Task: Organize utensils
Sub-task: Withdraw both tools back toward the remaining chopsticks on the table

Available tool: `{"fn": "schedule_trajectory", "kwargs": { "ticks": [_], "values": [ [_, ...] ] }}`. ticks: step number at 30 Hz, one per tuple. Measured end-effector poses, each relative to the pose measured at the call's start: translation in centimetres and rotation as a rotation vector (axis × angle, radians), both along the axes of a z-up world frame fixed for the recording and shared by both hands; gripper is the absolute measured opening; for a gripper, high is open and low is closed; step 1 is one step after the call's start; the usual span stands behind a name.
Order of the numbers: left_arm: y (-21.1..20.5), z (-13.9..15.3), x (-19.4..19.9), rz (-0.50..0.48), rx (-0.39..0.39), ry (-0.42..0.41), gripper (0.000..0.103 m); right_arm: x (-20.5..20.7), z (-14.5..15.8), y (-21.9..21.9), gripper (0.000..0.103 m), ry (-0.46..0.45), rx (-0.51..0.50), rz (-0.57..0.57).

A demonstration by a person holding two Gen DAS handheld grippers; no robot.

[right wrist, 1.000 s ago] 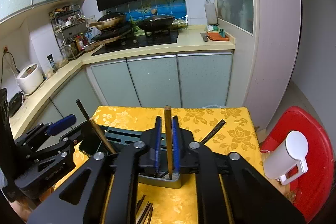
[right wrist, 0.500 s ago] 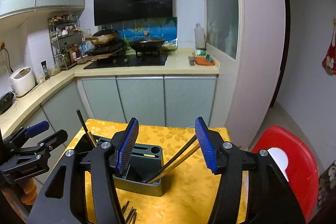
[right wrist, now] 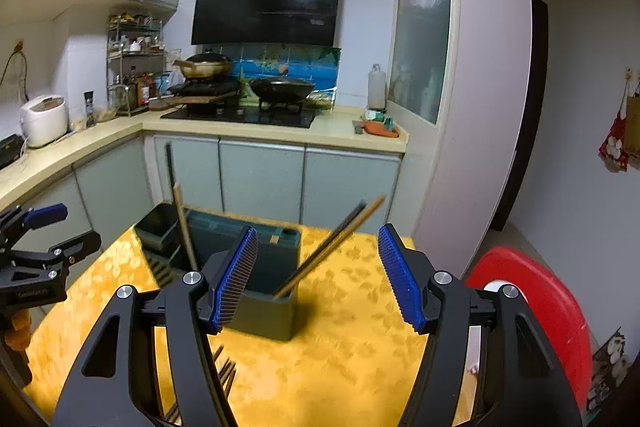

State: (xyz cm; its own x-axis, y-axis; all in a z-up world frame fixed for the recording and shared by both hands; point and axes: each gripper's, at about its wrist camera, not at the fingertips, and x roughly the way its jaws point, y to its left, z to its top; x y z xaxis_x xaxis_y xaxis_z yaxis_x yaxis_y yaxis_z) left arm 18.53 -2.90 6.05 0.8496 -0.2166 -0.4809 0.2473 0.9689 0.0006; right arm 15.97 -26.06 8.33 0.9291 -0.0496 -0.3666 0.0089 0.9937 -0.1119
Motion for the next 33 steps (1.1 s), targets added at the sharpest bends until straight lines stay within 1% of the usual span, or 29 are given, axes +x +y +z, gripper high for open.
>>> {"fn": "schedule_trajectory", "kwargs": {
  "ticks": [5,8,11,14,17,19,22,30,33],
  "values": [
    [1.0,-2.9,-2.4,0.001,0.026,0.009,0.083,-3.1,-3.3,0.5,0.062,0.024,0.029,0.034],
    [1.6,-5.1,-3.8,-0.001,0.029,0.034,0.083,-5.0,-6.0,1.1,0.062,0.066,0.027,0.053],
    [1.8,-6.9,-5.0,-0.004,0.043,0.052,0.083,-6.6,-8.0,1.6,0.062,0.082,0.019,0.050],
    [1.8,-9.0,-6.3,-0.017,0.051,0.088,0.083,-8.0,-10.4,1.9,0.062,0.130,0.041,0.062],
    [1.5,-10.6,-7.5,-0.033,0.072,0.103,0.083,-9.2,-12.2,2.5,0.062,0.159,0.025,0.068],
    [1.2,-11.6,-8.3,-0.048,0.090,0.109,0.083,-9.5,-12.8,2.7,0.062,0.170,0.025,0.070],
    [0.9,-12.5,-9.4,-0.070,0.106,0.112,0.083,-9.9,-13.6,2.6,0.062,0.185,0.056,0.071],
    [0.9,-14.1,-12.5,-0.133,0.093,0.136,0.083,-10.9,-15.5,2.3,0.062,0.214,0.104,0.060],
    [1.0,-14.6,-13.6,-0.161,0.102,0.139,0.083,-10.9,-15.7,2.0,0.062,0.224,0.112,0.055]
  ]
}}
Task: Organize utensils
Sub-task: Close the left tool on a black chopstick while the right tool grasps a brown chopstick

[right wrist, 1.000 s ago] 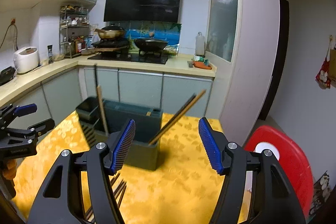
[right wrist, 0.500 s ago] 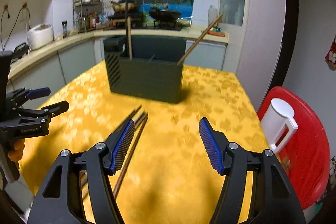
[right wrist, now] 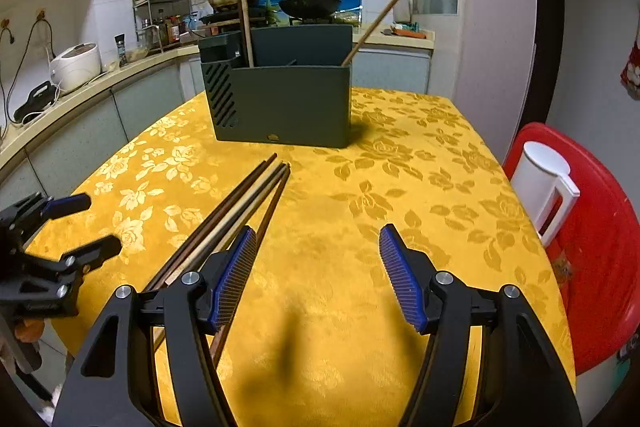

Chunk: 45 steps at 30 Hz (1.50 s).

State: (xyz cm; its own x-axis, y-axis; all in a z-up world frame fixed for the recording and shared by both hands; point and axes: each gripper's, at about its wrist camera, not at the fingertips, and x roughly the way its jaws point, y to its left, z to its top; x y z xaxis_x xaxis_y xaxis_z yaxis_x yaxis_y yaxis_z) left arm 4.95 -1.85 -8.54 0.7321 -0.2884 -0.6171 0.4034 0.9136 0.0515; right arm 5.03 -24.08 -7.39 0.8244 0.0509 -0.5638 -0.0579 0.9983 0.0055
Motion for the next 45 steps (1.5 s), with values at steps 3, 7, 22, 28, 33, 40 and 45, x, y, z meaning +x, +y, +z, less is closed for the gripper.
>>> {"fn": "schedule_trajectory", "kwargs": {
  "ticks": [3,7,22,28,33,40,45],
  "values": [
    [0.3,-0.4,-0.7,-0.021,0.002,0.007,0.083,-0.2,-0.2,-0.1,0.062,0.002,0.002,-0.003],
    [0.5,-0.6,-1.7,-0.071,-0.036,0.037,0.083,-0.4,-0.3,-0.2,0.062,0.007,0.003,-0.005],
    [-1.4,-3.1,-2.6,-0.147,0.080,0.079,0.083,-0.7,-0.3,-0.8,0.062,0.008,0.013,-0.029],
    [-0.9,-3.3,-2.2,-0.112,0.110,0.073,0.083,-1.0,-0.6,-0.6,0.062,0.018,0.011,-0.022],
    [0.3,-3.2,-1.4,-0.061,0.085,0.085,0.083,-1.7,-1.5,0.2,0.062,0.044,0.000,0.002],
    [1.0,-3.0,-1.0,-0.036,0.046,0.098,0.083,-3.9,-3.6,2.4,0.062,0.100,-0.017,0.093],
    [1.1,-3.0,-1.0,-0.032,0.040,0.098,0.083,-5.3,-4.9,4.4,0.062,0.110,-0.072,0.159]
  ]
}}
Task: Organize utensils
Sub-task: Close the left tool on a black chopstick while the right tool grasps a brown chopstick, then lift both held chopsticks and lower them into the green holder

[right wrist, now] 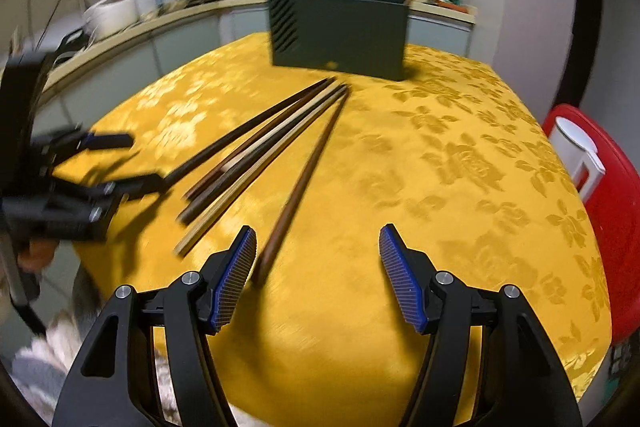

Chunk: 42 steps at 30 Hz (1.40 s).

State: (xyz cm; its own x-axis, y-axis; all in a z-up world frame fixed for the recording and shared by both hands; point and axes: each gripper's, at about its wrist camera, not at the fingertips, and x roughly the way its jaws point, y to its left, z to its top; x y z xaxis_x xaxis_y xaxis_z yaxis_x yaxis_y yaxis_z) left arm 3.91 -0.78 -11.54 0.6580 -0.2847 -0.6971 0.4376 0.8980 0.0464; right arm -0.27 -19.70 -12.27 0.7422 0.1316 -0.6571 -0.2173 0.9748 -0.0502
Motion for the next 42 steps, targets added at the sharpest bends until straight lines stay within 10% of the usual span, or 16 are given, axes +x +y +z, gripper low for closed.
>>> {"fn": "schedule_trajectory", "kwargs": {
  "ticks": [9,19,31,42],
  "values": [
    [0.0,0.0,-0.1,-0.001,-0.003,-0.004,0.081,0.6,-0.5,-1.2,0.058,-0.010,-0.045,-0.075],
    [-1.3,-0.5,-0.9,-0.047,-0.042,0.002,0.048,0.5,-0.6,-0.9,0.025,-0.010,-0.020,-0.038],
    [-1.8,-0.6,-0.9,-0.052,-0.071,-0.014,0.008,0.8,-0.7,-0.8,0.010,-0.005,0.046,-0.016],
    [-1.3,0.6,-1.1,-0.040,-0.083,-0.022,0.007,1.2,0.0,-1.8,0.008,0.016,0.087,-0.040]
  ]
}}
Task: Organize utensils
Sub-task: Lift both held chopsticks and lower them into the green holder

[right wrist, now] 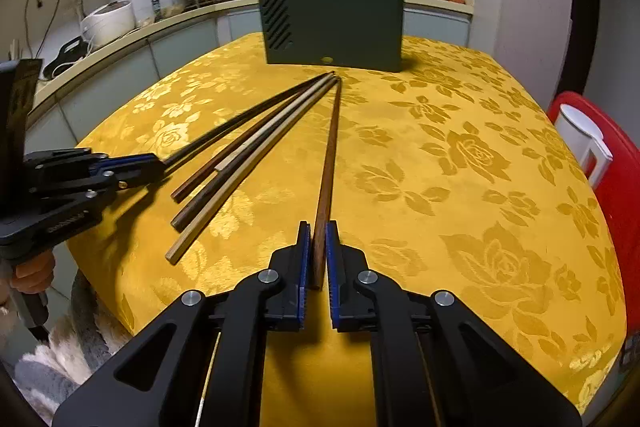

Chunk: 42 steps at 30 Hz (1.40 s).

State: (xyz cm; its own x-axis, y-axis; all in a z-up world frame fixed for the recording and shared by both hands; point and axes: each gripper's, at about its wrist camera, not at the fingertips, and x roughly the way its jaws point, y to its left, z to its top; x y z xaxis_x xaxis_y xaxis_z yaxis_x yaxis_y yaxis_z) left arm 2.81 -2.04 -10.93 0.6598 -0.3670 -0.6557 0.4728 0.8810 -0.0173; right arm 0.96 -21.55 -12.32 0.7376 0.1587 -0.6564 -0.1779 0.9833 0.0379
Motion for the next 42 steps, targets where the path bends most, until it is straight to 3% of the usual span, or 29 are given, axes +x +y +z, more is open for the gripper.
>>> {"fn": "schedule_trajectory", "kwargs": {
  "ticks": [10,23,29,42],
  "values": [
    [2.4,6.2,-0.2,0.053,-0.066,-0.128,0.007,-0.8,5.7,-2.1,0.007,-0.123,0.045,-0.028],
    [2.2,16.2,1.3,0.048,-0.096,-0.339,0.007,0.6,14.8,-3.1,0.007,-0.297,0.101,0.011],
    [1.8,18.2,3.1,0.043,-0.111,-0.347,0.007,2.1,17.7,-3.1,0.007,-0.340,0.110,0.030],
    [1.1,19.3,6.9,0.041,-0.085,-0.303,0.007,7.8,19.9,-3.4,0.007,-0.244,0.123,0.036]
  ]
}}
